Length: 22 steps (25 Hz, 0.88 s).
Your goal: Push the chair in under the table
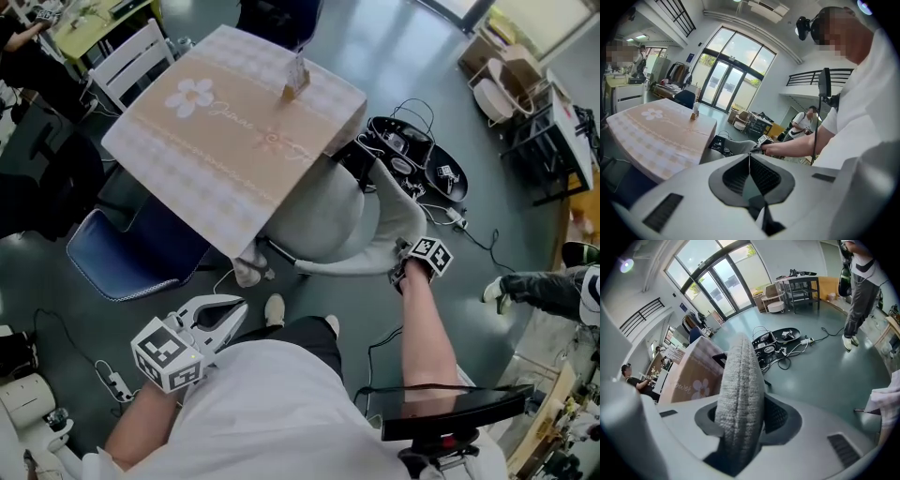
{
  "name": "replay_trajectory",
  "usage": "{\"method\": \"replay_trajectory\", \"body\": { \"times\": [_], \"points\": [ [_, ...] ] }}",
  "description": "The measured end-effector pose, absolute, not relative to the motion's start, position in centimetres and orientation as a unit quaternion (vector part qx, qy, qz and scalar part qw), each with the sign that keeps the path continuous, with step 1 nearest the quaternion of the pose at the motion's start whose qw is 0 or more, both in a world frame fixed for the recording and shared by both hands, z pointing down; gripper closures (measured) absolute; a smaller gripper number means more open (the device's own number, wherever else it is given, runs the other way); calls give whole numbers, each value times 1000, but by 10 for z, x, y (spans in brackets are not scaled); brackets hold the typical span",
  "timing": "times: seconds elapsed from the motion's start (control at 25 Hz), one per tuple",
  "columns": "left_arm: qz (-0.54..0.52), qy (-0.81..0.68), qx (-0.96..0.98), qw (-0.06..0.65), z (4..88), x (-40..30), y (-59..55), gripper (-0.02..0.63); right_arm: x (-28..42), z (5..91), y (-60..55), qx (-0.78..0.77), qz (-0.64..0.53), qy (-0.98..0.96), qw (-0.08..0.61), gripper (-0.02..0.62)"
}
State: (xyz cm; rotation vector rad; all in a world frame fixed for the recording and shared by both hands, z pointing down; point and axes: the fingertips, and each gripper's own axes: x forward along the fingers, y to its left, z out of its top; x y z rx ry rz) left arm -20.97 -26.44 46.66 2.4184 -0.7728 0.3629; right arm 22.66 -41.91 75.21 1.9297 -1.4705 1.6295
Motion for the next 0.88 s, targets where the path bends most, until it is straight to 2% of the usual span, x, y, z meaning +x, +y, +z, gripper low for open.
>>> {"method": "replay_trajectory", "body": {
  "times": [0.08,0.52,0.72,0.88],
  "points": [
    [136,-279,908,280,470,-206,-265,592,225,751,-418,656,546,-508,116,416],
    [134,-197,940,246,456,-157,-255,592,206,654,-341,653,425,-598,188,420],
    [136,-169,952,217,448,-122,-241,592,174,604,-286,616,362,-668,207,557],
    [148,-156,954,210,445,-92,-216,594,144,569,-229,572,324,-722,218,580]
  ]
}}
